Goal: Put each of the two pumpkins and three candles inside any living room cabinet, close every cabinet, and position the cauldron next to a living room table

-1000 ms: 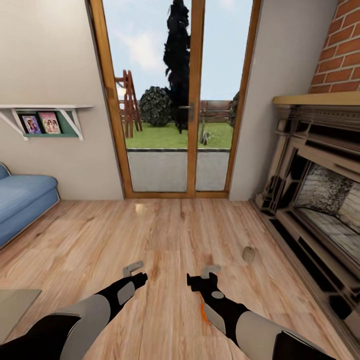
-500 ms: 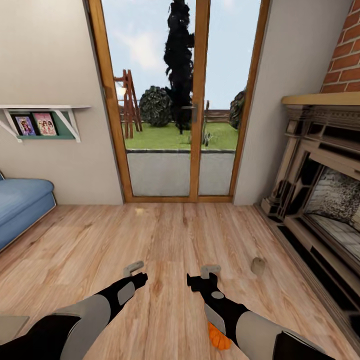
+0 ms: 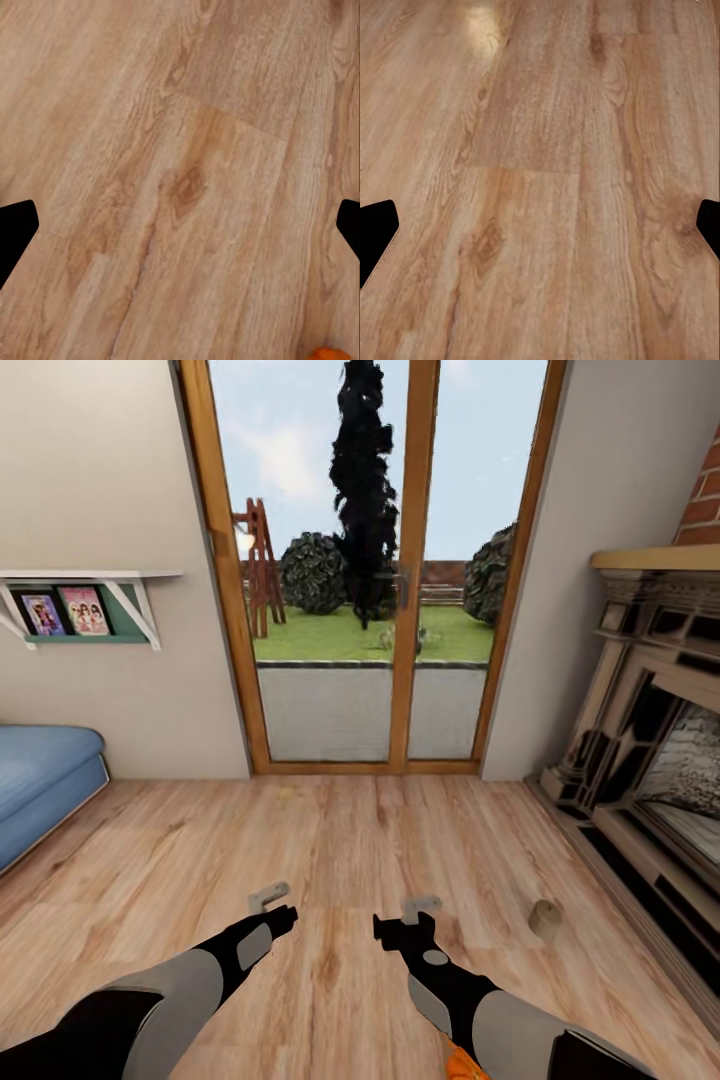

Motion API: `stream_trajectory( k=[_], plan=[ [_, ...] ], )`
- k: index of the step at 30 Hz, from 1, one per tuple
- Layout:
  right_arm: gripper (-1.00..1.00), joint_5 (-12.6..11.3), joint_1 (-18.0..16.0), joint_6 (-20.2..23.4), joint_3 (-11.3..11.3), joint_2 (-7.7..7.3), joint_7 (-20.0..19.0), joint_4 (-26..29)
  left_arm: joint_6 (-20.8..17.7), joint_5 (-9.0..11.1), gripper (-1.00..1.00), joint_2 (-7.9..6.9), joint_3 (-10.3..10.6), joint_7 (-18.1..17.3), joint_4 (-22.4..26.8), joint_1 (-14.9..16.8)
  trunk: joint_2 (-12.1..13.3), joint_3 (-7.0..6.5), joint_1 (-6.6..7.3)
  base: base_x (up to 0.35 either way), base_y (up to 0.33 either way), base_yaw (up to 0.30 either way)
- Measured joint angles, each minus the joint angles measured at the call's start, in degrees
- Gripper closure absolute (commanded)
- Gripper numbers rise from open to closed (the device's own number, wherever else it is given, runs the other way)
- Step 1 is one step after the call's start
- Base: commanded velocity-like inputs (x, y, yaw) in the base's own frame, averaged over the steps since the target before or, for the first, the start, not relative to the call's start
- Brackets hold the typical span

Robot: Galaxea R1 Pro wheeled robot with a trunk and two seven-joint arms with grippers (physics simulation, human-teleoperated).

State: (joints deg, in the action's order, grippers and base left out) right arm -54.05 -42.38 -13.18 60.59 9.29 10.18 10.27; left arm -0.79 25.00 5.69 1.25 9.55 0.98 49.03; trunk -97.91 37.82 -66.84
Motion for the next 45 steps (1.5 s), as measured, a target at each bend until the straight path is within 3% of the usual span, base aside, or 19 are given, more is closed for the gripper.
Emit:
stream_trajectory(
  k=[34,45],
  plan=[
    [-1.0,0.07,0.07,0.0,0.01,0.02,0.0,0.07,0.0,0.0,-1.0,0.01,0.0,0.0,0.0,0.0,0.0,0.0,-0.01,0.265,0.209,0.0],
    [-1.0,0.09,0.07,-0.02,0.01,0.02,0.01,0.09,0.0,0.0,-1.0,0.01,0.0,-0.02,0.0,0.0,0.0,-0.43,-0.02,0.164,0.1,-0.111]
  ],
)
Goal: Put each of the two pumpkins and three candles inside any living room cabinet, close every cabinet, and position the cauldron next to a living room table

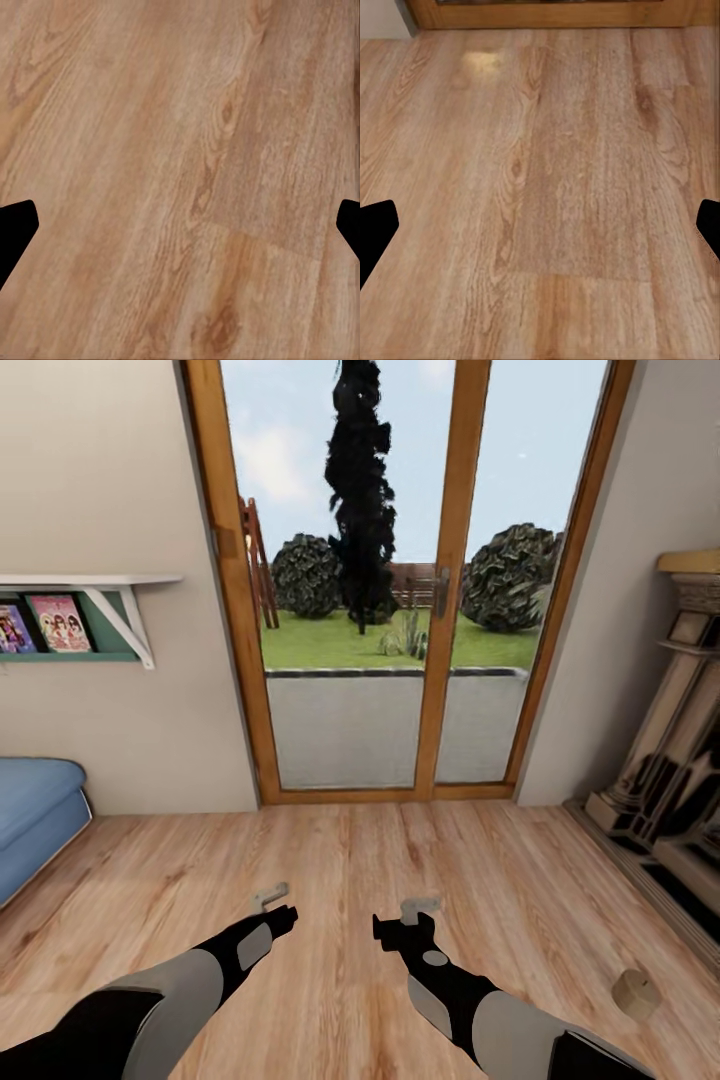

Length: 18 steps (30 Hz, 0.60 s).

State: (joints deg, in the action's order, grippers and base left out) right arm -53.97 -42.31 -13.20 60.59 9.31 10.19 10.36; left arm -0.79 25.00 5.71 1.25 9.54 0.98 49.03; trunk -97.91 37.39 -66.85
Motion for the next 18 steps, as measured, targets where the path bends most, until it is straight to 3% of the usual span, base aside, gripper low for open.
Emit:
stream_trajectory(
  k=[7,18],
  plan=[
    [-1.0,0.0,0.0,0.0,0.0,0.0,0.0,0.0,0.0,0.0,-1.0,0.0,0.0,0.0,0.0,0.0,0.0,-0.43,0.0,0.112,0.01,-0.151],
    [-1.0,0.0,0.0,0.01,0.0,0.01,-0.01,0.0,0.0,0.0,-1.0,-0.01,0.0,0.01,0.0,0.0,0.0,-0.58,0.0,0.116,0.073,-0.027]
  ],
)
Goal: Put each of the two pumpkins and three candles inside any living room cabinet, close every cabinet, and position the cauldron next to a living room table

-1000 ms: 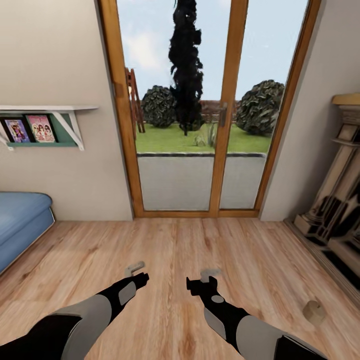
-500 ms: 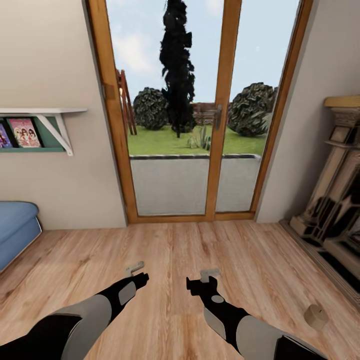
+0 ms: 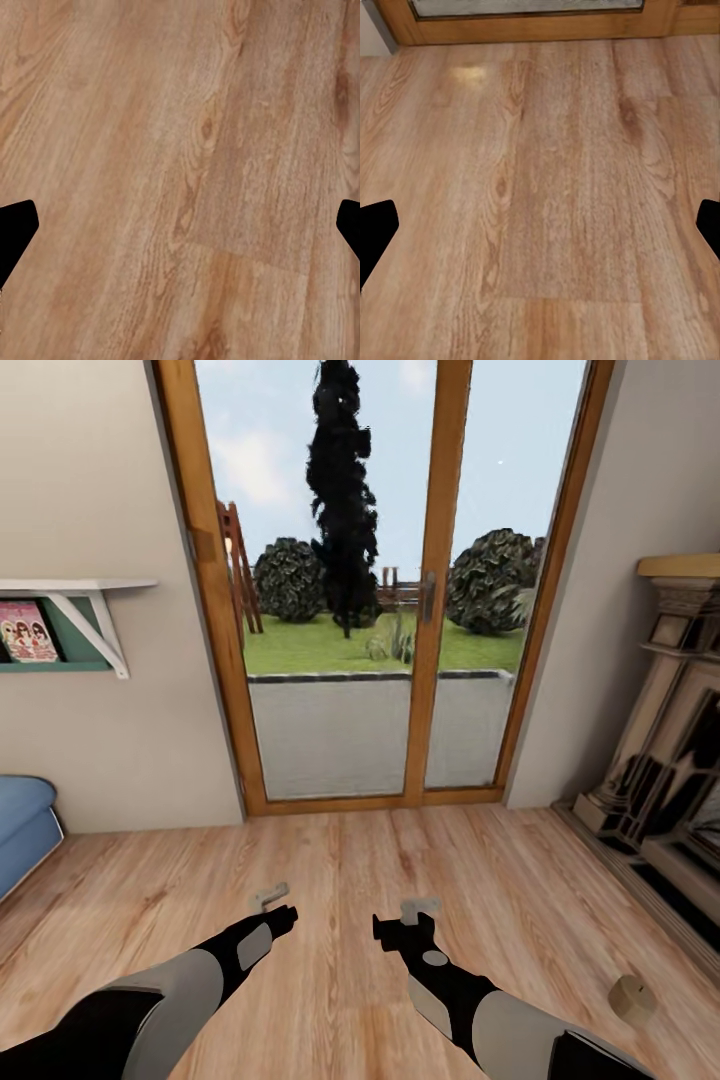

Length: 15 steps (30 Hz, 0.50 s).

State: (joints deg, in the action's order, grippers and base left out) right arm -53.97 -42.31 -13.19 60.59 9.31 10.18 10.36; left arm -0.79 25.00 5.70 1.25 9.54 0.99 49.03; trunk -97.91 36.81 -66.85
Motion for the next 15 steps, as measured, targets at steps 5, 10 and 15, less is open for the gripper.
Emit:
stream_trajectory(
  k=[5,10,15],
  plan=[
    [-1.0,0.0,0.0,0.0,0.0,0.0,0.0,0.0,0.0,0.0,-1.0,0.0,0.0,0.0,0.0,0.0,0.0,-0.01,0.0,0.148,0.119,-0.002],
    [-1.0,0.0,0.0,0.0,0.0,0.0,0.0,0.0,0.0,0.0,-1.0,0.0,0.0,0.0,0.0,0.0,0.0,-0.01,0.0,0.163,0.112,0.0],
    [-1.0,0.0,0.0,0.0,0.0,0.0,-0.01,0.0,0.0,0.0,-1.0,0.0,0.0,0.01,0.0,0.0,0.0,-0.01,0.0,0.173,0.106,0.0]
  ],
)
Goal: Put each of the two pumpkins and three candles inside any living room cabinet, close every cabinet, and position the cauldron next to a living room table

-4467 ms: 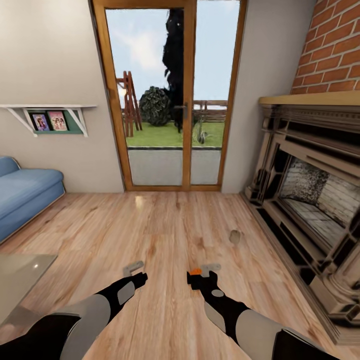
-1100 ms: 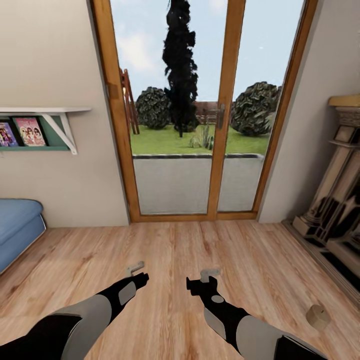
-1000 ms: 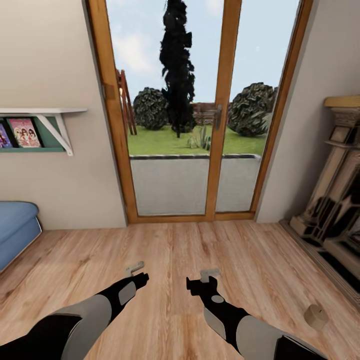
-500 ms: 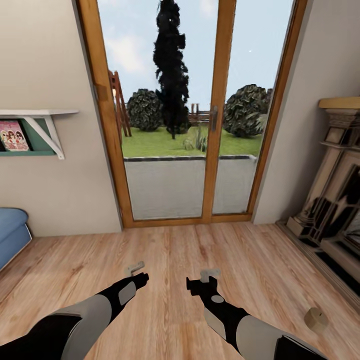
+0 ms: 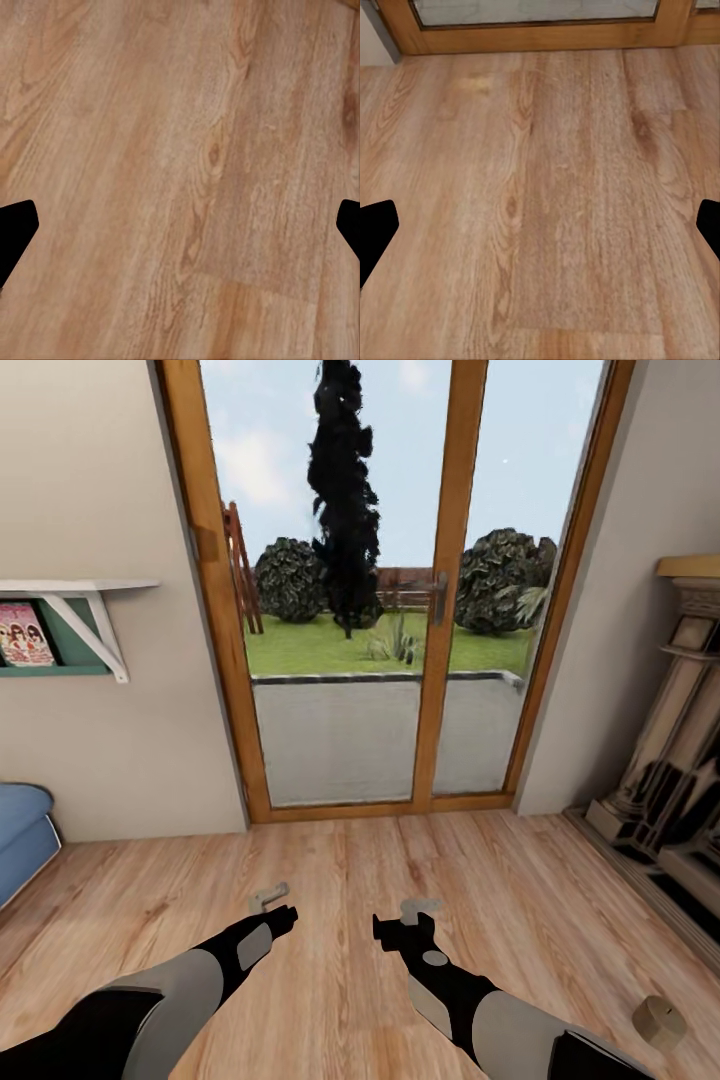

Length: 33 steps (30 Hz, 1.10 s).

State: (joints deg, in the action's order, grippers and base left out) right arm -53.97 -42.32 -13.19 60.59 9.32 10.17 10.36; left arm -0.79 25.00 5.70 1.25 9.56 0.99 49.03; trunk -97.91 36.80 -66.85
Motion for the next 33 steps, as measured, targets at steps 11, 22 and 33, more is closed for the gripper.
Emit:
stream_trajectory(
  k=[11,22,33],
  plan=[
    [-1.0,0.0,0.0,0.0,0.0,0.0,0.01,-0.01,0.0,0.0,-1.0,0.0,0.0,-0.02,0.0,0.0,0.0,0.0,0.0,0.185,0.063,0.0],
    [-1.0,0.0,0.0,-0.01,0.0,0.0,0.01,0.0,0.0,0.0,-1.0,0.07,0.0,-0.03,0.0,0.0,0.0,-0.17,0.0,0.187,0.004,-0.039],
    [-1.0,0.0,0.0,-0.01,0.0,0.0,0.01,0.0,0.0,0.0,-1.0,0.01,0.0,-0.03,0.0,0.0,0.0,-0.73,0.0,0.19,0.0,-0.133]
  ],
)
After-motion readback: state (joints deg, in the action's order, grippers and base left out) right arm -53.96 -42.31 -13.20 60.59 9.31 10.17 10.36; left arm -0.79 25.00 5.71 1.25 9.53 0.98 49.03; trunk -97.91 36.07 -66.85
